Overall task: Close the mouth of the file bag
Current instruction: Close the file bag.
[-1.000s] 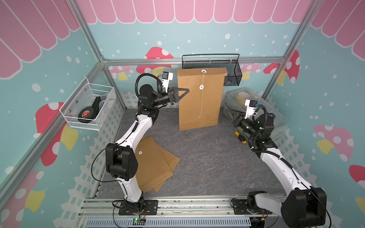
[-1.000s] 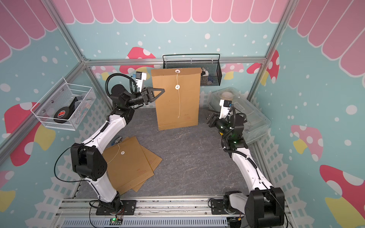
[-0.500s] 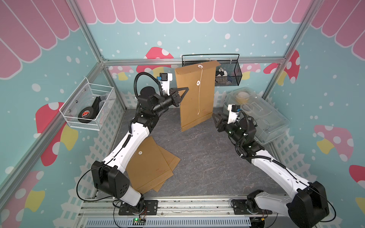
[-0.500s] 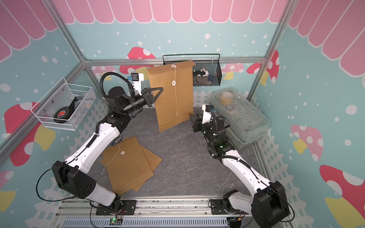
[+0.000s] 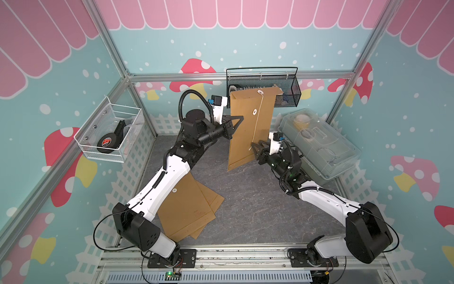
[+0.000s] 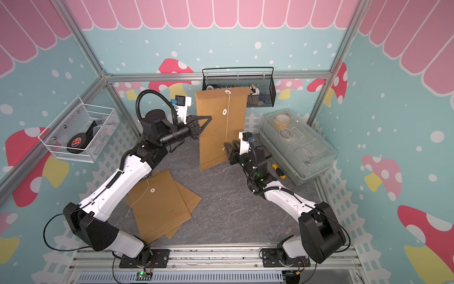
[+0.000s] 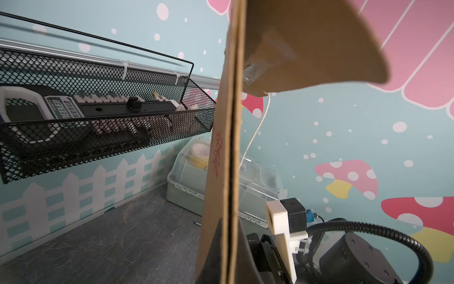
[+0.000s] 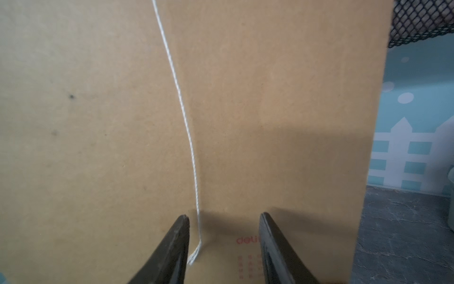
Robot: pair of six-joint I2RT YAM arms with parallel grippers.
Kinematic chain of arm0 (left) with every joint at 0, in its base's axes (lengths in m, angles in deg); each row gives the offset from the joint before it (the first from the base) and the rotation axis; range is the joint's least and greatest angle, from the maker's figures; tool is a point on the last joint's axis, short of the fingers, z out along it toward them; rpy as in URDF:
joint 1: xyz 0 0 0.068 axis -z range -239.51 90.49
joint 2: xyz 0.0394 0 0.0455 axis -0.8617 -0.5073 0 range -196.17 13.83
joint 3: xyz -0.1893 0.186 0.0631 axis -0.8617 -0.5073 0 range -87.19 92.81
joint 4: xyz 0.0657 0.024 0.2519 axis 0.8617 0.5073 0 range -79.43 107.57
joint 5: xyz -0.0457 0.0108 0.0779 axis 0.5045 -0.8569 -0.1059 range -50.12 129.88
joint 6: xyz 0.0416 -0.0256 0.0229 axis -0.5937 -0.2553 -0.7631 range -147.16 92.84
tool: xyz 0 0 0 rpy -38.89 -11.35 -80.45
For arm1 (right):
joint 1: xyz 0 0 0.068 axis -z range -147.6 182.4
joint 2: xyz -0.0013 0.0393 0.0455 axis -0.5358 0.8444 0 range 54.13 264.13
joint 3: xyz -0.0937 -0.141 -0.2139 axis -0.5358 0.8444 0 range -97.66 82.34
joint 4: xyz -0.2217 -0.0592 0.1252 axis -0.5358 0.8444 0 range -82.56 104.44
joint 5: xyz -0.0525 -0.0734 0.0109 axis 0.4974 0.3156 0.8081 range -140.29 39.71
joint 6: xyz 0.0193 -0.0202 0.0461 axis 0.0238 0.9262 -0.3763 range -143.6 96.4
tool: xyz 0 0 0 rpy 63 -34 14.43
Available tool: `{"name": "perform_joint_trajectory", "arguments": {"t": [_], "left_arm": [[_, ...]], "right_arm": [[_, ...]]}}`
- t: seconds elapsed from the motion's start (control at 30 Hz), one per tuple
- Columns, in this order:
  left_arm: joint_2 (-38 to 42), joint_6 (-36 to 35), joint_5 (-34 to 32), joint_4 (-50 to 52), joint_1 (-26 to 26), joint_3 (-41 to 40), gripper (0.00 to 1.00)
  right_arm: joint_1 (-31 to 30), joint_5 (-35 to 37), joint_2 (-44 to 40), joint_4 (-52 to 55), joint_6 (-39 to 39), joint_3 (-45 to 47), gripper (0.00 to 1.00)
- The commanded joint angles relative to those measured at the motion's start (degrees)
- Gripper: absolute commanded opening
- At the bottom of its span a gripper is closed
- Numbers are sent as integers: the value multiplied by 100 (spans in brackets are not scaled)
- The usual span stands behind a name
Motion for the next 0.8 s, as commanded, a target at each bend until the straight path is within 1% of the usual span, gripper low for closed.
{"name": "perform_joint_trajectory", "arguments": {"t": [0.0,0.17,0.33,0.4,0.5,0.63,0.67,0.77], "left_arm": [[231,-201,-118,93,91,260,0],[247,-230,-150,184,147,340,0],[260,-256,-180,236,186,365,0],[266,-265,-181,266,195,366,0],[276,-264,-215,275,202,366,0],[274,-214,-535,457,189,436,0],[230,-167,-574,590,157,518,0],[69,89,-414,868,-5,688,0]], "right_arm": [[-40,137,128,-424,37,-211,46],[-137,314,195,-428,122,-236,40],[-215,600,193,-464,208,-237,38],[-233,637,213,-477,229,-263,35],[-268,660,218,-478,273,-294,25],[-418,840,118,-314,603,-270,5],[-494,891,53,-202,771,-238,1],[-858,1349,-134,468,1473,-256,0]]}}
